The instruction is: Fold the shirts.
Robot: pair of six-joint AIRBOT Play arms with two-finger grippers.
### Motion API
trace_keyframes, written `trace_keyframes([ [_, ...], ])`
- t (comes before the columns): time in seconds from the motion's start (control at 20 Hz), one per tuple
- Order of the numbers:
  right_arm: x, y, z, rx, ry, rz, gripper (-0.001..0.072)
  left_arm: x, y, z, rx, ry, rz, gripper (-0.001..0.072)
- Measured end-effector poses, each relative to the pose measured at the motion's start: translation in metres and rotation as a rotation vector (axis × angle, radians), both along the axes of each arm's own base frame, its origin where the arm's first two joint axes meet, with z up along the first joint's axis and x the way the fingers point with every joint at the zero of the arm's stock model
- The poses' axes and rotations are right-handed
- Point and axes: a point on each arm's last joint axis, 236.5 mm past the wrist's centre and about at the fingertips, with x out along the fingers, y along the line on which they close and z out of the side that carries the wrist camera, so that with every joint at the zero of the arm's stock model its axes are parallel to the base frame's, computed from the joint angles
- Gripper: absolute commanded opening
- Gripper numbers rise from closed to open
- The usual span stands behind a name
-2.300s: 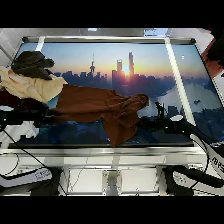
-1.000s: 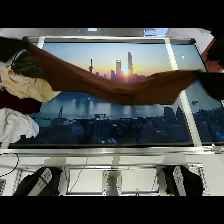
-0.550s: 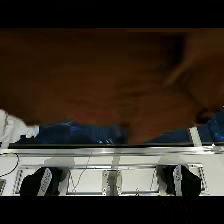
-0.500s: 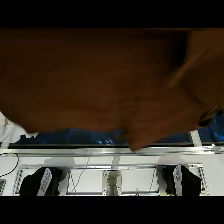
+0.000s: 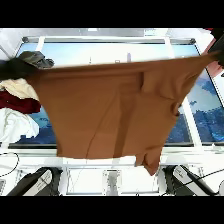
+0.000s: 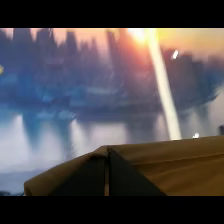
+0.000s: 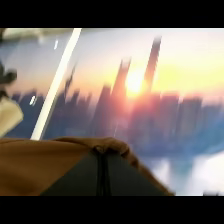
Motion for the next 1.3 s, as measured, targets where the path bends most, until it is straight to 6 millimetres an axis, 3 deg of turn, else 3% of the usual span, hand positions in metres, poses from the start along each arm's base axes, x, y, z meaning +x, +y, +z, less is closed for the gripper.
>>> trace_keyframes([
  [0.2,0.028,0.015,-0.127,0.015,0.270,0.042,0.0028,0.052,-0.022,-0.116,0.046,0.182,-0.011,0.0009],
  [0.35,0.060,0.026,-0.187,-0.011,0.305,-0.001,0.0028,0.085,-0.033,-0.178,0.033,0.244,0.054,0.0009],
  [0.45,0.079,0.030,-0.208,-0.035,0.289,-0.035,0.0028,0.100,-0.036,-0.206,0.029,0.260,0.095,0.0010],
  [0.65,0.099,0.021,-0.224,-0.070,0.254,-0.095,0.0029,0.112,-0.031,-0.222,0.060,0.262,0.118,0.0010],
  [0.8,0.091,0.011,-0.235,-0.085,0.298,-0.093,0.0029,0.098,-0.025,-0.230,0.125,0.330,0.076,0.0009],
  [1.1,0.042,0.004,-0.272,-0.170,0.487,0.006,0.0029,0.031,-0.012,-0.262,0.259,0.585,-0.053,0.0009],
  [1.3,0.008,0.008,-0.307,-0.169,0.603,0.034,0.0029,0.000,-0.014,-0.282,0.262,0.691,-0.088,0.0010],
])
